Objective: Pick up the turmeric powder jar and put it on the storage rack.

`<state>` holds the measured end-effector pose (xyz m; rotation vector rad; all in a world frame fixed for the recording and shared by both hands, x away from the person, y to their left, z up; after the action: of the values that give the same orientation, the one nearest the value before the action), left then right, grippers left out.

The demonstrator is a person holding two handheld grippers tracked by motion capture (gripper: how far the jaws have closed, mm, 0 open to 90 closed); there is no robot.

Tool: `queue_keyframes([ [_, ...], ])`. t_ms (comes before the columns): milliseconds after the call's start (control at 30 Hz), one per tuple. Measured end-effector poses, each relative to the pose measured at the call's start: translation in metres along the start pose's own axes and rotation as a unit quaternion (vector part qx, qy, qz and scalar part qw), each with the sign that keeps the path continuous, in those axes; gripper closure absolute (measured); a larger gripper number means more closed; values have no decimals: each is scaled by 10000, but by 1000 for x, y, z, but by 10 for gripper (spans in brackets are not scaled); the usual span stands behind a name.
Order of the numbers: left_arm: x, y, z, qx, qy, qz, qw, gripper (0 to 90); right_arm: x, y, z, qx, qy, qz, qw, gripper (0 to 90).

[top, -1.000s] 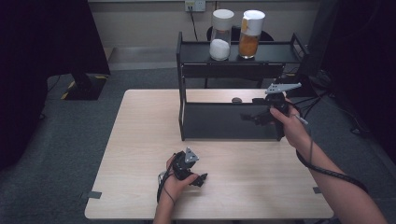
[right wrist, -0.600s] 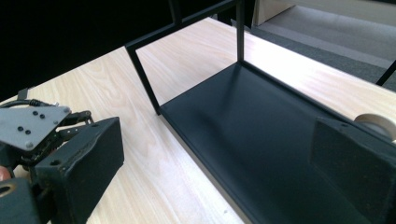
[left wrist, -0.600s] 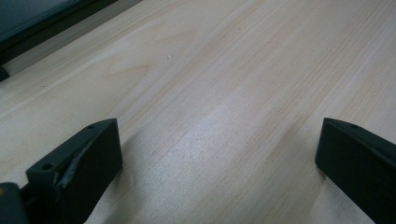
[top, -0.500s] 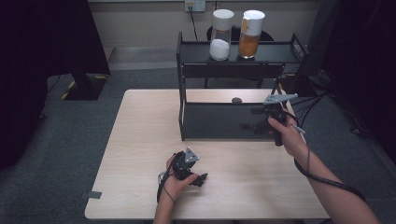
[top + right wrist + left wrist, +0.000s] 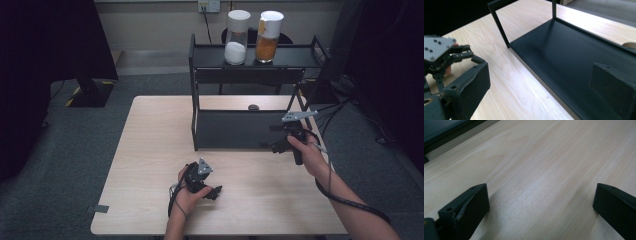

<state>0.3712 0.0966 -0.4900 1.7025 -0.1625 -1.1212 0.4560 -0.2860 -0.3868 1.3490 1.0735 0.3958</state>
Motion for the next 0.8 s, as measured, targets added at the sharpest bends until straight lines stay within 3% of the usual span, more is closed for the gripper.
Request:
queue_keyframes([
  [800, 0, 0, 0, 1, 0, 1, 10000, 0, -2, -44, 6, 168, -101, -158, 9997, 26],
])
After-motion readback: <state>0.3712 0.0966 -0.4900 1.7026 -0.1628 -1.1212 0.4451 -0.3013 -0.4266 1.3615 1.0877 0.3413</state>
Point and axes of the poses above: each handheld gripper's, and its own axes: x roughly forward along the jaws, y roughly out of its top, z roughly to its right, the point moved 10 cm from there along x, roughly forward along the jaws, and after that the axes turned 6 degrees about z, right-handed, at the moved point
